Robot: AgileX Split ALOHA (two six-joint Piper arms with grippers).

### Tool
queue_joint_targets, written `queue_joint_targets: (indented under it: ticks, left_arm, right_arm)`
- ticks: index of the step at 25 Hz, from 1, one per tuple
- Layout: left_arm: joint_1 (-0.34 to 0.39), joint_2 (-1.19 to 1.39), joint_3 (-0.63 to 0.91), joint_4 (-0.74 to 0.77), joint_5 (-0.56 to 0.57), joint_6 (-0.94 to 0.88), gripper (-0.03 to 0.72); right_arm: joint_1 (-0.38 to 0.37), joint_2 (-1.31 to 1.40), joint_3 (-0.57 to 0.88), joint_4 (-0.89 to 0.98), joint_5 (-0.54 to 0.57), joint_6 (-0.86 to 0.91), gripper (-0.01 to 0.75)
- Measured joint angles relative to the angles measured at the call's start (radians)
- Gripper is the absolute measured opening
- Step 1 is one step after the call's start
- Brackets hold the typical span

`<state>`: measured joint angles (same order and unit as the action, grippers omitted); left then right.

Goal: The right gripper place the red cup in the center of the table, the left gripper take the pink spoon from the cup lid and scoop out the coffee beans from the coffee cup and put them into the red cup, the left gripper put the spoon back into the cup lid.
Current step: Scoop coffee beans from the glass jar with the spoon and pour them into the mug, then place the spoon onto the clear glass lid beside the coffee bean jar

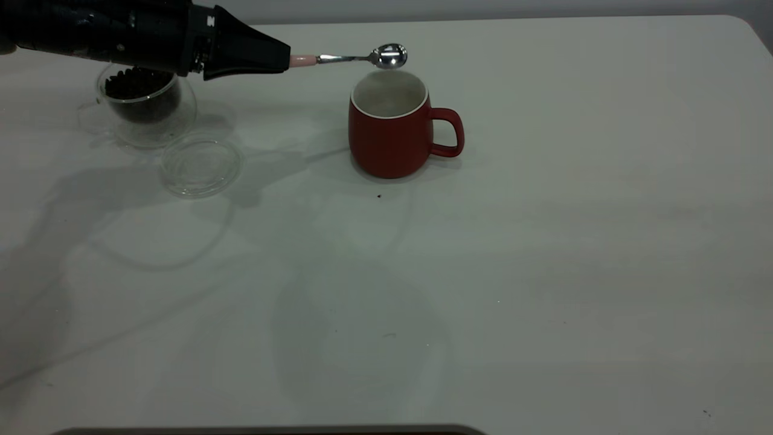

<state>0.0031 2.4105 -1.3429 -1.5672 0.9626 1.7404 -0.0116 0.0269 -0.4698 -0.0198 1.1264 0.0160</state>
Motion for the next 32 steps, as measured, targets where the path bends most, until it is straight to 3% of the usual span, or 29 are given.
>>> queue_joint_targets:
  ticks: [5,15,24,32]
  left_arm:
    - [0.034,0.0,0.0,0.023,0.099,-0.173,0.119]
    - [0.236,-0.123,0.105,0.17,0.181,-0.326,0.119]
    - [0.486,-0.138,0.256,0.278,0.171,-0.329,0.119]
    - [0.531,-0.14,0.269,0.324,0.05,-0.375,0.119]
  right_arm:
    - [0.0,0.0,0.0,0.0,0.0,0.0,0.586]
    - [0.0,0.0,0.0,0.001,0.0,0.0,0.586]
    - [0.0,0.0,0.0,0.001,0.0,0.0,0.586]
    - [0.0,0.0,0.0,0.001,0.0,0.0,0.586]
